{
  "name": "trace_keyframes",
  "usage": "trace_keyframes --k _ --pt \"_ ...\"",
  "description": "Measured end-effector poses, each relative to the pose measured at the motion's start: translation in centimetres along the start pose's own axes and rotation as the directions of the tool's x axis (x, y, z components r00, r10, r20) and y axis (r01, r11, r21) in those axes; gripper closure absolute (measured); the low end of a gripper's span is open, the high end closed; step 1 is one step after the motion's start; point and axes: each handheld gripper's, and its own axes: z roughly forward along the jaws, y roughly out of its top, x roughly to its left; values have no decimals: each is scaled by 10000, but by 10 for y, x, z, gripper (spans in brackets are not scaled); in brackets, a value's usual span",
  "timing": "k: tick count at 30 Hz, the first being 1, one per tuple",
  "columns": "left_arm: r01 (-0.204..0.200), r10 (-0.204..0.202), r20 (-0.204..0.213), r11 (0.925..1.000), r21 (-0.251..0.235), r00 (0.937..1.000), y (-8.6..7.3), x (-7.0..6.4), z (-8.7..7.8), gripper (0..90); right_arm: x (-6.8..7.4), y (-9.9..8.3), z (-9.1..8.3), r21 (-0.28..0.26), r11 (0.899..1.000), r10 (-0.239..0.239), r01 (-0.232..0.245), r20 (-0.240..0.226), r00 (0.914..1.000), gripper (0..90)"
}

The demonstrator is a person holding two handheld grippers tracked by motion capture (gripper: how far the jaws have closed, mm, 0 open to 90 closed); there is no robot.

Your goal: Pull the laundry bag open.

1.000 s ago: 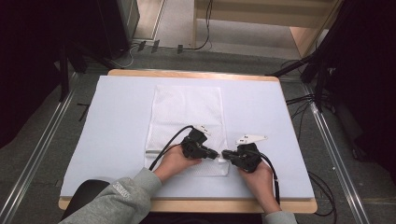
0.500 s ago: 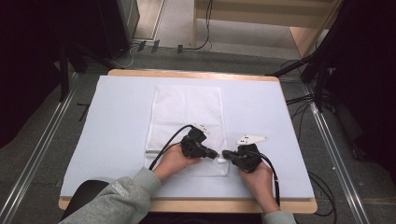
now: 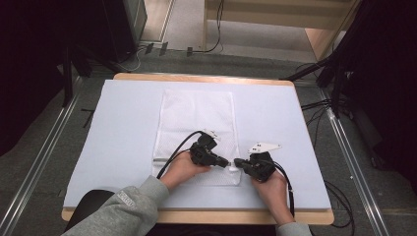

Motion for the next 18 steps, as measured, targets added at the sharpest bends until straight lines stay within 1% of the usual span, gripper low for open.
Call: trace_keyframes --k 2,6,8,10,12,13,14,17,18 --pt "80 -80 33 10000 40 10000 0 2 -3 881 0 0 0 3 10000 -20 20 -1 10000 900" --pt "80 -81 78 10000 36 9999 0 2 -5 881 -1 0 0 -4 10000 13 -13 -19 10000 900" --pt "-21 20 81 9998 177 10000 -1 3 -7 881 -1 0 0 -4 10000 9 -9 -18 10000 900" --pt "70 -71 49 9999 116 10000 -1 4 -9 880 -1 0 0 -7 10000 8 -8 -18 10000 900" --pt "79 -80 76 9999 149 9999 -1 5 -12 880 -1 0 0 -9 10000 4 -4 -22 10000 900" --pt "56 -57 100 9999 93 9999 -2 5 -13 880 -1 0 0 -18 10000 -11 11 -43 10000 900" --pt "52 -54 122 9999 165 9999 -2 5 -13 880 -2 0 0 -19 10000 0 0 -64 10000 900" --pt "36 -38 79 9998 194 10000 -2 4 -13 880 -2 0 0 -24 10000 33 -34 -103 9999 900" --pt "-34 33 34 9997 222 10000 -2 5 -15 880 -2 0 0 -12 10000 92 -92 -109 9999 900"
